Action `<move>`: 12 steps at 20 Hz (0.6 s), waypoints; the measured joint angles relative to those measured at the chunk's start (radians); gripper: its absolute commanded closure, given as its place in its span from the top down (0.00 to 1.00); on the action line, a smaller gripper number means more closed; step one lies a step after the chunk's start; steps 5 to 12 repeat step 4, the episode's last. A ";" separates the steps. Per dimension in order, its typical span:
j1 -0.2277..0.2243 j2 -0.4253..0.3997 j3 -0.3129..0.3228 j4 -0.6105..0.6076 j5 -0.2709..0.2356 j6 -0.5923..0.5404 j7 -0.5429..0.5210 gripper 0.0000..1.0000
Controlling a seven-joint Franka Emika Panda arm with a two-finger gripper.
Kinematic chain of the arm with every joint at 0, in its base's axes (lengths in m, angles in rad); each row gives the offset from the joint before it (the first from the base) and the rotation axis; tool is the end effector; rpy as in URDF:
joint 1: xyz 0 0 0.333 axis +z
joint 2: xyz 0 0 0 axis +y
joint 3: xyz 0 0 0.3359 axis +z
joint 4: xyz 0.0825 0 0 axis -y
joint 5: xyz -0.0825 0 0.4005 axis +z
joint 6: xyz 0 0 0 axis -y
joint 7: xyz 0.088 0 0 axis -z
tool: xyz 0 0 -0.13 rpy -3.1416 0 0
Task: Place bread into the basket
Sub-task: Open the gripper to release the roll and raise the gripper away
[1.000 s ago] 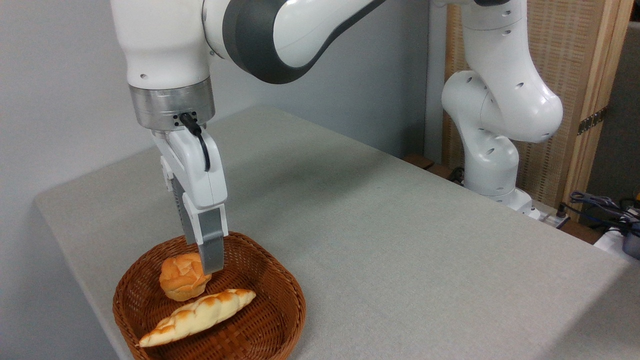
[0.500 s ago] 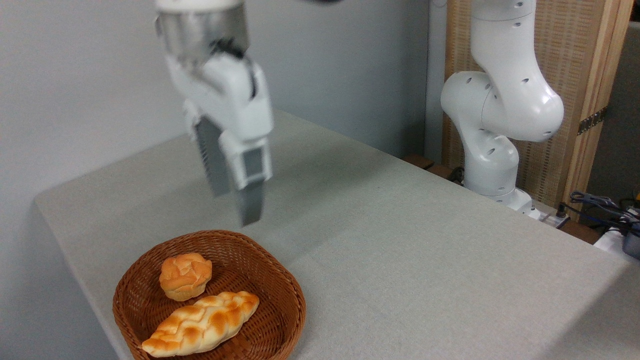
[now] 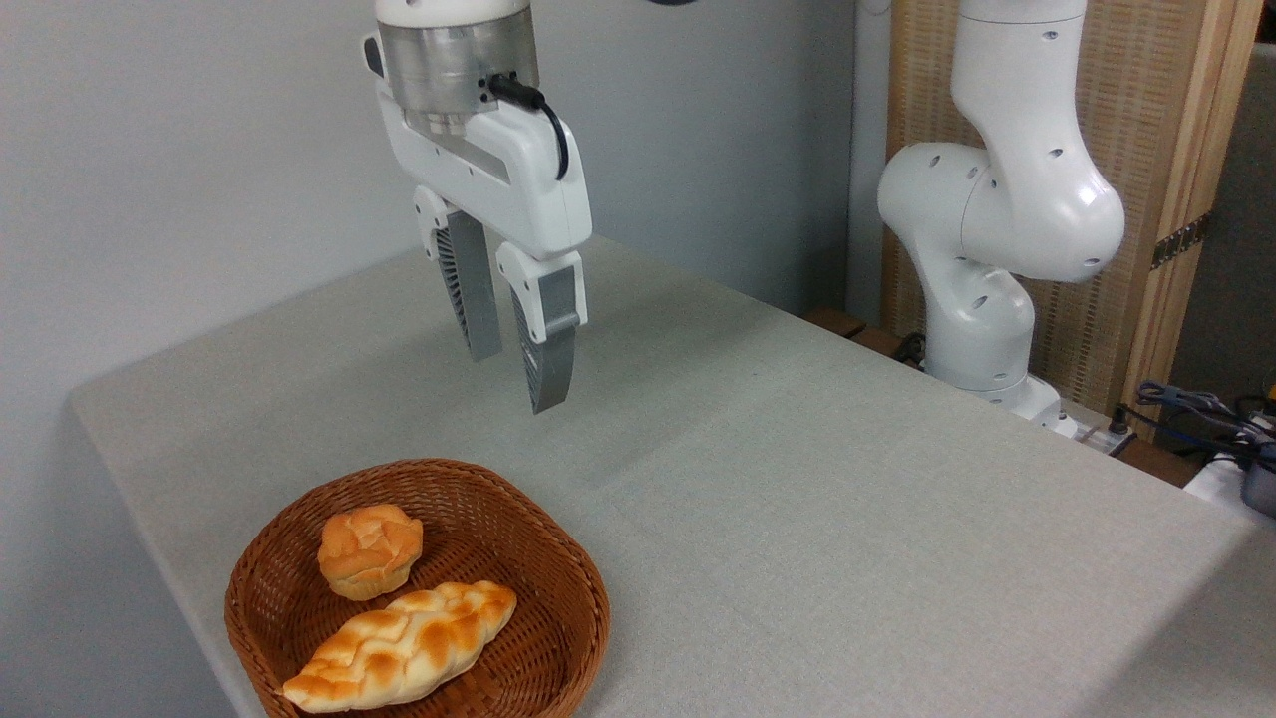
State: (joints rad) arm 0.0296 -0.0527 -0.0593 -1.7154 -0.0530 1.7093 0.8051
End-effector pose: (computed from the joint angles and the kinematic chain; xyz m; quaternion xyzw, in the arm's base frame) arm 0.5646 -0.0237 0.5925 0.9149 -0.4024 0.0309 0.0141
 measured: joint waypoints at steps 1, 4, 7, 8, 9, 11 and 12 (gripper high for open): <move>0.001 0.000 0.001 -0.003 0.000 0.000 0.000 1.00; 0.006 0.000 0.008 0.002 0.000 0.000 0.000 1.00; 0.006 0.000 0.008 0.002 0.000 0.000 0.000 1.00; 0.006 0.000 0.008 0.002 0.000 0.000 0.000 1.00; 0.006 0.000 0.008 0.002 0.000 0.000 0.000 1.00; 0.006 0.000 0.008 0.002 0.000 0.000 0.000 1.00; 0.006 0.000 0.008 0.002 0.000 0.000 0.000 1.00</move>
